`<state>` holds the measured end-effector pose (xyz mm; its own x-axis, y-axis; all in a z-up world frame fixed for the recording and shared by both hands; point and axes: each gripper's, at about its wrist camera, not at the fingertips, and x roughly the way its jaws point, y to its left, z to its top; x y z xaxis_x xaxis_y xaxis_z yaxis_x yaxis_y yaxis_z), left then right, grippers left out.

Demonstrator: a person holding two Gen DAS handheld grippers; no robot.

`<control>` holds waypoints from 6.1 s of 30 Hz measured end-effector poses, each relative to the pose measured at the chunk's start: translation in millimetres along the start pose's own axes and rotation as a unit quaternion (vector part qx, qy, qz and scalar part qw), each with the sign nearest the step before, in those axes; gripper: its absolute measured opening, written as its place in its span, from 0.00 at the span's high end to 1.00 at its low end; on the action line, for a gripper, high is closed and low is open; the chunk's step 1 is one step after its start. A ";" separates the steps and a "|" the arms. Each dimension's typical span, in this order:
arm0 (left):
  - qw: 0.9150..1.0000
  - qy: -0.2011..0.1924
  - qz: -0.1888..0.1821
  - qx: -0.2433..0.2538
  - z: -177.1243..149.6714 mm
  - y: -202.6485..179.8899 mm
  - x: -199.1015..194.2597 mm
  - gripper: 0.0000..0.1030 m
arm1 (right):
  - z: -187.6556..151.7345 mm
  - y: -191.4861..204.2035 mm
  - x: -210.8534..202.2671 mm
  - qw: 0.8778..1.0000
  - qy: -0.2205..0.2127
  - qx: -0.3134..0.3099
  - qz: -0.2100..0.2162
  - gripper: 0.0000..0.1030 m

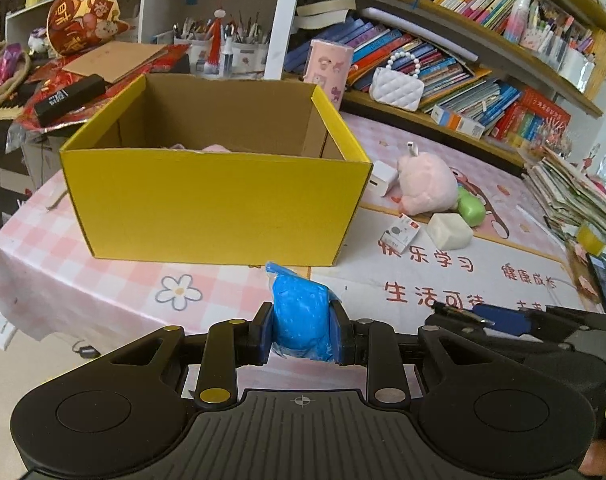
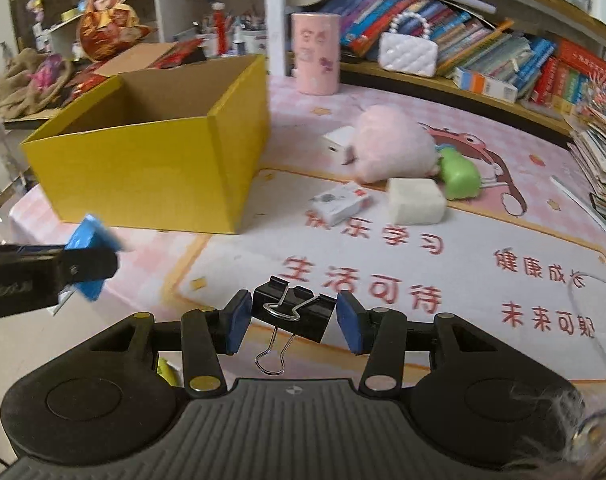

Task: Organize objects
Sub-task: 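Carry the blue eraser and binder clip over the yellow box with both tools, then open both tools to drop the eraser and clip into the box, then move both tools back toward the remaining items on the table, then grasp the white card box with the left tool while the right tool grasps the white block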

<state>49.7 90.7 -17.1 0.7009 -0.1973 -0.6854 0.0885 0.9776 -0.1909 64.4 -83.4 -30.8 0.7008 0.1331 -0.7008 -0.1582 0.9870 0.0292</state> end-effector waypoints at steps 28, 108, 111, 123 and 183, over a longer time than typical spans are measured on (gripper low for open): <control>0.999 -0.043 0.007 -0.013 -28.1 105.1 -74.7 0.75 | -17.9 131.5 -29.7 0.999 -0.020 -0.039 0.022 0.57; 0.992 -0.114 0.055 -0.026 39.5 94.4 -54.1 0.19 | 63.0 107.2 -9.3 0.992 -0.112 -0.064 0.000 0.29; 0.994 -0.095 0.055 -0.025 21.6 93.2 -56.5 0.19 | 39.7 109.1 -14.4 0.994 -0.096 -0.059 -0.012 0.29; 0.999 -0.028 0.036 -0.013 -27.2 76.9 -57.5 0.19 | -24.1 94.7 -36.0 0.997 -0.047 -0.023 -0.062 0.26; 0.995 0.030 0.095 -0.028 61.2 -148.1 164.4 0.34 | 20.5 -202.6 33.6 0.997 0.001 0.035 -0.069 0.25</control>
<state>195.1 -82.1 -58.5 0.6576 -0.0159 -0.7532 -0.0810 0.9925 -0.0916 134.2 -277.1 -45.6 0.7118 -0.0046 -0.7023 -0.0107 0.9998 -0.0173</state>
